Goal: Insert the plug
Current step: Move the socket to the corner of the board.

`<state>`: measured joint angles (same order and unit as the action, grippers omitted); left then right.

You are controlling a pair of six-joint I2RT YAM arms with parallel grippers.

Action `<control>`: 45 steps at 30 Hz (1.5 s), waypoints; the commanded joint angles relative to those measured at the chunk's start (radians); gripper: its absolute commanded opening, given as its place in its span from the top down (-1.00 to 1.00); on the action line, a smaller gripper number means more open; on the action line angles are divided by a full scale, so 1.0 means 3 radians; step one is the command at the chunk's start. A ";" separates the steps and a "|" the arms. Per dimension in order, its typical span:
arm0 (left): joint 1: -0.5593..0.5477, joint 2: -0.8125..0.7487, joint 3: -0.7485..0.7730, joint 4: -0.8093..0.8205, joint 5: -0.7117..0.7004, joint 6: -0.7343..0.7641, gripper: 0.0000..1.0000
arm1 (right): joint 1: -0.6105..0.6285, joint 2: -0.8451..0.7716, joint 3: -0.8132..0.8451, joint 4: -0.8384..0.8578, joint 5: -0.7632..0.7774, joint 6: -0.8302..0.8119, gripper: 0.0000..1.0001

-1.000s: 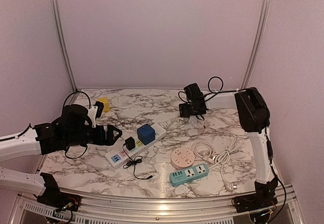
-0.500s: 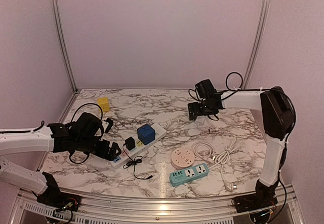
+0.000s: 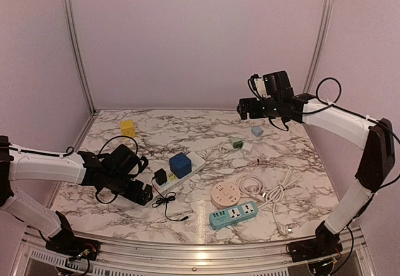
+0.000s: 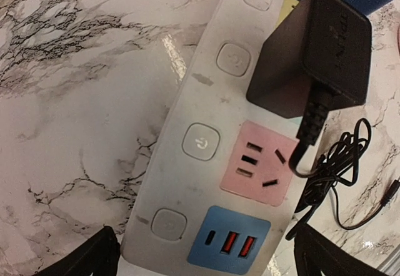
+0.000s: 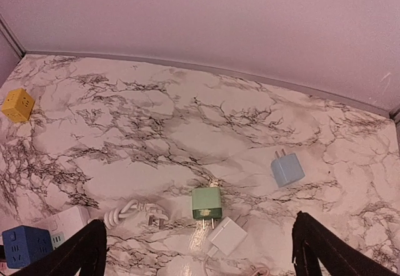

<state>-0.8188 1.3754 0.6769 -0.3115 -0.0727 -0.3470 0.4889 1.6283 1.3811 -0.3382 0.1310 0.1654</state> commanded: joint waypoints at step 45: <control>0.0923 0.3816 0.5040 -0.0542 -0.0192 0.1637 -0.21 | -0.0224 0.1577 0.0749 0.1045 -0.0390 -0.0107 -0.97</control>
<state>-0.5831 2.4786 2.0956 -0.5072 -0.1368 0.1143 0.4488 2.0377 1.4963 -0.1020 0.0261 0.1268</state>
